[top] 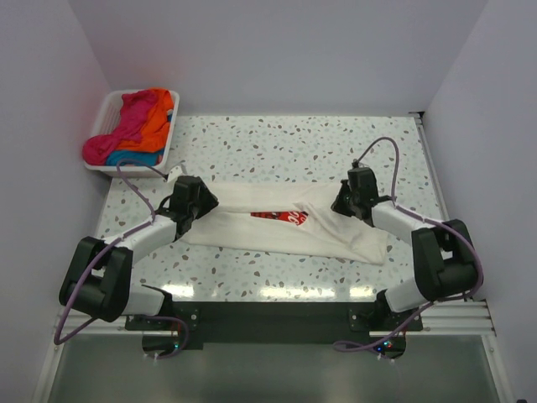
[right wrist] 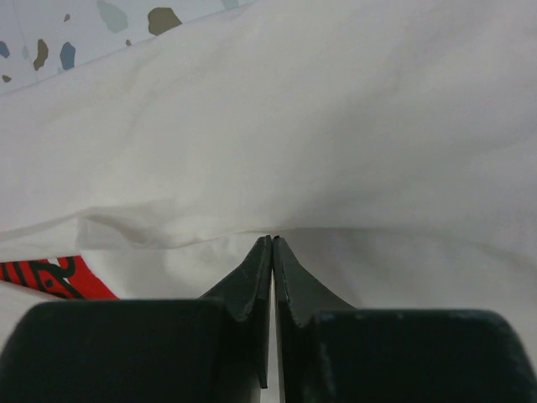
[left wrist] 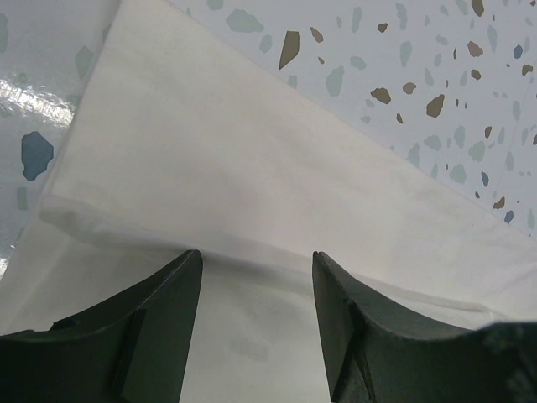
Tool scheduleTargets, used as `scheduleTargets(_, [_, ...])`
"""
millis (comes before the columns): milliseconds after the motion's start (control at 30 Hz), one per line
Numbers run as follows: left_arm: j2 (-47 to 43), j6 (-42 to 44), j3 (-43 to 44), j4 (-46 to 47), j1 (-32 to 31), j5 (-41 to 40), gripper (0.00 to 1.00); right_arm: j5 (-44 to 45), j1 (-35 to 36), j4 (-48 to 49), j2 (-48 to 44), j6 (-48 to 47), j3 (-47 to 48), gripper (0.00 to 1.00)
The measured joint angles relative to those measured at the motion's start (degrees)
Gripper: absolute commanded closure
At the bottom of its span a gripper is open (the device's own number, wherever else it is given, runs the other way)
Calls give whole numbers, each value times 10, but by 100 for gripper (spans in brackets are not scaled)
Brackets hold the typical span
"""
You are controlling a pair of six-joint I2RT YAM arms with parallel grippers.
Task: Fold and stack the t-shirts
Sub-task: Fold the tshirt
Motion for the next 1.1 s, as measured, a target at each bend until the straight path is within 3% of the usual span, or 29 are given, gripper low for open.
scheduleTargets(533, [-1, 0, 0, 0, 0, 0, 40, -4, 117, -17, -199, 12, -73, 100])
scheduleTargets(1100, [-18, 0, -18, 0, 0, 0, 40, 39, 275, -31, -212, 37, -115, 100])
